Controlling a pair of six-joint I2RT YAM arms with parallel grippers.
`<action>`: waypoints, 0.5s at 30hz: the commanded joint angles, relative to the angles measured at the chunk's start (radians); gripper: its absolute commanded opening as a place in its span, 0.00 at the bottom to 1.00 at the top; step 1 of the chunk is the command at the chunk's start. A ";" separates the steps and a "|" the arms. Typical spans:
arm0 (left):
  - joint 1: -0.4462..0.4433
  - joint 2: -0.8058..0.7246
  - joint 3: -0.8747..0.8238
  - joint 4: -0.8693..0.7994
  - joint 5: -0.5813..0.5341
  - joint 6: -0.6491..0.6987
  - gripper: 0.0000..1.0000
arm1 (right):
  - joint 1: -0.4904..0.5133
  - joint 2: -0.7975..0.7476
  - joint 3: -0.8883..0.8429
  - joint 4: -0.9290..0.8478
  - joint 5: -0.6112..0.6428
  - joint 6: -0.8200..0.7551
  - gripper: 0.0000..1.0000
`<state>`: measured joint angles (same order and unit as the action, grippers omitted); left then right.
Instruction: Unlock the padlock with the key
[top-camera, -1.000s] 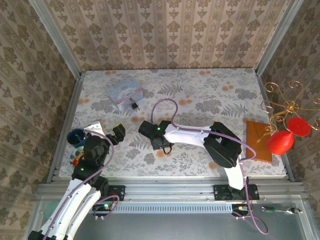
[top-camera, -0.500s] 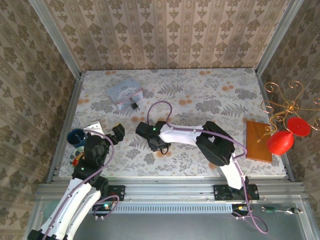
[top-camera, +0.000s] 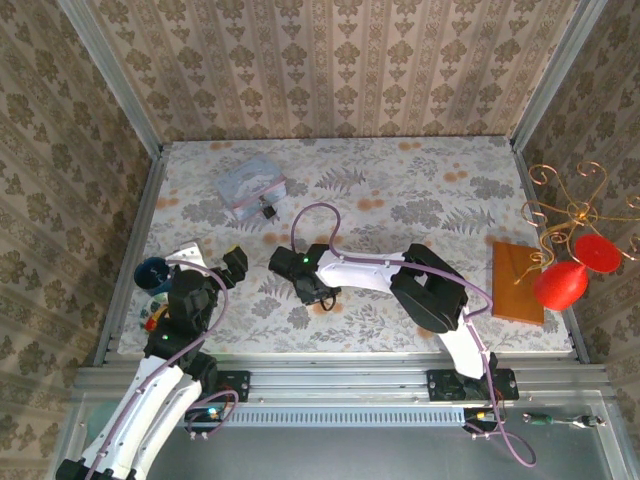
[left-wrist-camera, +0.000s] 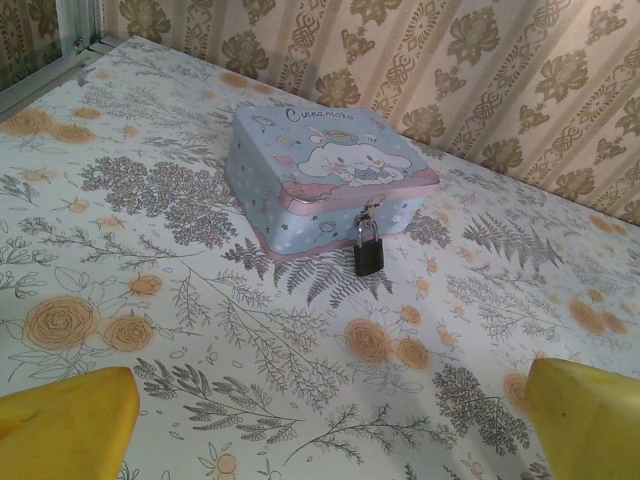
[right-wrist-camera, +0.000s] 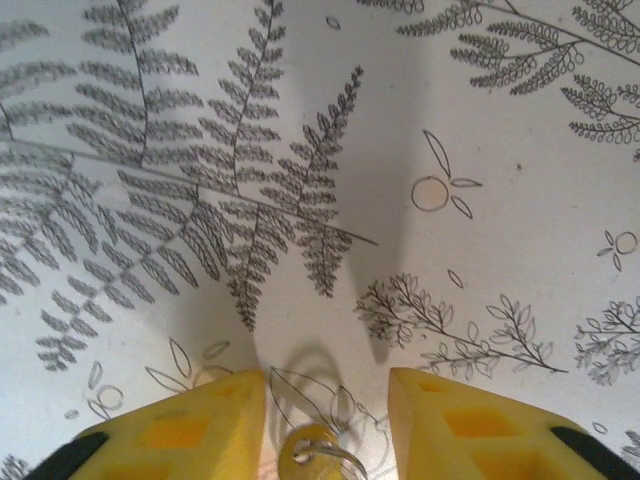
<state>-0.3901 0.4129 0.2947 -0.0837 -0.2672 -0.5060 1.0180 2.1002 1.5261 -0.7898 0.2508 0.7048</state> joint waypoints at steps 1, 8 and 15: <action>0.010 0.005 -0.012 -0.017 -0.014 -0.019 1.00 | 0.022 -0.017 -0.004 -0.083 0.022 -0.014 0.42; 0.012 0.024 -0.011 -0.010 -0.008 -0.019 1.00 | 0.033 0.024 0.012 -0.153 0.075 -0.002 0.39; 0.015 0.035 -0.012 -0.005 -0.006 -0.023 1.00 | 0.041 -0.028 -0.021 -0.131 0.120 0.021 0.22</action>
<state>-0.3843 0.4458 0.2947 -0.0830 -0.2668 -0.5156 1.0546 2.1010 1.5238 -0.8825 0.3229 0.7105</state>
